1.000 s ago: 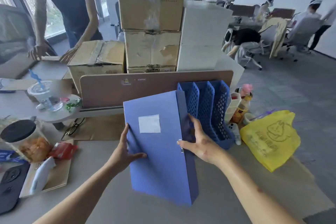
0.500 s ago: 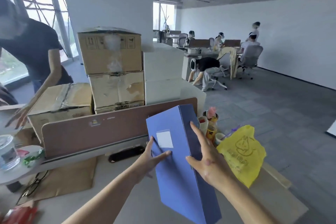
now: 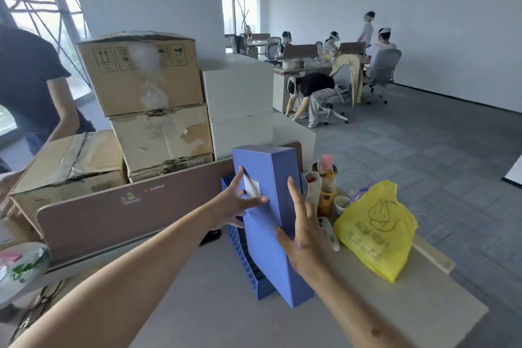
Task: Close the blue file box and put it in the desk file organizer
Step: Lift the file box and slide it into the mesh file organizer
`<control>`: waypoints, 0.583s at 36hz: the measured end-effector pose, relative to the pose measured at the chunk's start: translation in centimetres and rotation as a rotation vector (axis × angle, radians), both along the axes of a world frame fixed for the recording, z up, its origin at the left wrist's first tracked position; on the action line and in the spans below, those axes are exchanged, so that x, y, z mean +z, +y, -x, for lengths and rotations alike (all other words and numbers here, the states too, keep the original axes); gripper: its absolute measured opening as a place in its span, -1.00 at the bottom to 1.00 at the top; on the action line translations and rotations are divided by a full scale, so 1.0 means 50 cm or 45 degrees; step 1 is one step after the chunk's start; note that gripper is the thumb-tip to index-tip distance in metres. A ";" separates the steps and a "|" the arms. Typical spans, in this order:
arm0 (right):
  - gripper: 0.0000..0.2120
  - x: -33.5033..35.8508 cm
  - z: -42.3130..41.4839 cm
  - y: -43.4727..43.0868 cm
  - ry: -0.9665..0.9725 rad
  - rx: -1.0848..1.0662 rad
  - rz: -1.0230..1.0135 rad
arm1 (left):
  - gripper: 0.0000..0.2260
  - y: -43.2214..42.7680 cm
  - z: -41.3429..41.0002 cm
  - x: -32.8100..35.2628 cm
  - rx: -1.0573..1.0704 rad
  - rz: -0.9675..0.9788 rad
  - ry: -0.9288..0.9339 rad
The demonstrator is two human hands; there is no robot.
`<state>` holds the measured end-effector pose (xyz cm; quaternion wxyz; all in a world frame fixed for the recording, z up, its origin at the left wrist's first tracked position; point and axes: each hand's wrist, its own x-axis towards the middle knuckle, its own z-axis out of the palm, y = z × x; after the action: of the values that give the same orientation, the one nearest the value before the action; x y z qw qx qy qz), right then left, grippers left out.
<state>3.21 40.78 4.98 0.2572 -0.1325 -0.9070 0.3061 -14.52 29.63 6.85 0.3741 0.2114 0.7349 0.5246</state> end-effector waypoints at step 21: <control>-0.17 -0.173 0.146 0.007 0.200 0.053 0.398 | 0.16 -0.026 0.081 -0.110 0.041 -0.166 0.520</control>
<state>-4.06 41.12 -3.67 0.2971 -0.1278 -0.8281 0.4579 -18.57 28.33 1.34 0.1945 0.3252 0.7632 0.5234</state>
